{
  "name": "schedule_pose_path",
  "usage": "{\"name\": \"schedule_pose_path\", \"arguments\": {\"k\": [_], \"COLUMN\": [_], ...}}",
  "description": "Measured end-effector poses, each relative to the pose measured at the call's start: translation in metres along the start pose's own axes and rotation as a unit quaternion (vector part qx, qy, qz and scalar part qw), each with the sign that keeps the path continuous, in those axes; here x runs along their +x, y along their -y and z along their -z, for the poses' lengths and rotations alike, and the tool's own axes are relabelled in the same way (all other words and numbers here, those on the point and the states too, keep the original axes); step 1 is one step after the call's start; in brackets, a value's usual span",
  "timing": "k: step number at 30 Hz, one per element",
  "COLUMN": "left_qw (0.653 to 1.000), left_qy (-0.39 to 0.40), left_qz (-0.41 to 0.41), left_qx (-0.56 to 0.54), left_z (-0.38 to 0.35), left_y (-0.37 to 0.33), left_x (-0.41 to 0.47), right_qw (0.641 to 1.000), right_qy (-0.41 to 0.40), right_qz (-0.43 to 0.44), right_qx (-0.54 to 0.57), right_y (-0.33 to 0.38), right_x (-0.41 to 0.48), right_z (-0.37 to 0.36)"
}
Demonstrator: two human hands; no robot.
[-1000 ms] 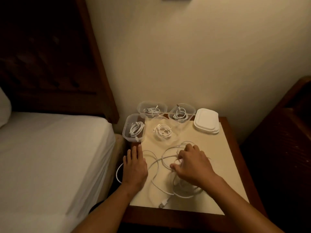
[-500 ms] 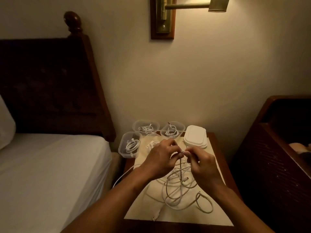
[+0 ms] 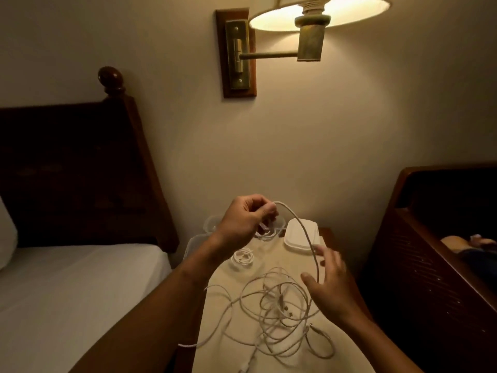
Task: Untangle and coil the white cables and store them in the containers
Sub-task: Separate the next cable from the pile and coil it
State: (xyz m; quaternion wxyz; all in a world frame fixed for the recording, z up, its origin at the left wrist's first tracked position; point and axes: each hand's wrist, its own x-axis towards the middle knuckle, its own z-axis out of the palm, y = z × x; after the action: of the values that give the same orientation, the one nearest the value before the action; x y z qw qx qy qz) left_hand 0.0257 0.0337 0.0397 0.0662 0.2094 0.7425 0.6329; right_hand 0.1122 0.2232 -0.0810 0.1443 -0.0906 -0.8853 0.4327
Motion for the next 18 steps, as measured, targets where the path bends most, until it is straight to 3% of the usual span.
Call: {"name": "schedule_pose_path", "arguments": {"k": [3,6,8,10,12,15,18], "left_qw": [0.999,0.997,0.979,0.937,0.917,0.959,0.998], "left_qy": [0.033,0.04,0.005,-0.067,-0.132,-0.145,-0.06], "left_qz": [-0.002,-0.031,-0.044,-0.047,-0.047,-0.029,0.014], "left_qx": [0.007,-0.066,-0.199,-0.338,-0.373,-0.241,-0.033], "left_z": [-0.005,-0.006,0.0,0.015,0.03,0.037,0.015], "left_y": [-0.002,-0.013,-0.027,-0.04,-0.043,-0.017,0.02], "left_x": [-0.006,-0.009,-0.007,-0.003,-0.003,-0.011,-0.026], "right_qw": [0.995,0.984,0.981,0.986,0.988,0.98,0.964], "right_qy": [-0.036,0.005,0.013,0.044,0.048,-0.022,-0.029], "right_qz": [0.059,0.106,0.121,0.108,0.102,0.092,0.101], "right_qx": [0.072,0.143,0.149,0.122,0.107,0.174,0.244], "right_y": [0.023,0.042,0.034,0.022,0.008,0.011,0.039], "right_x": [0.0,0.005,0.011,0.014,0.019,0.034,0.044], "right_z": [0.004,-0.005,-0.012,-0.011,-0.006,0.005,0.018]}}
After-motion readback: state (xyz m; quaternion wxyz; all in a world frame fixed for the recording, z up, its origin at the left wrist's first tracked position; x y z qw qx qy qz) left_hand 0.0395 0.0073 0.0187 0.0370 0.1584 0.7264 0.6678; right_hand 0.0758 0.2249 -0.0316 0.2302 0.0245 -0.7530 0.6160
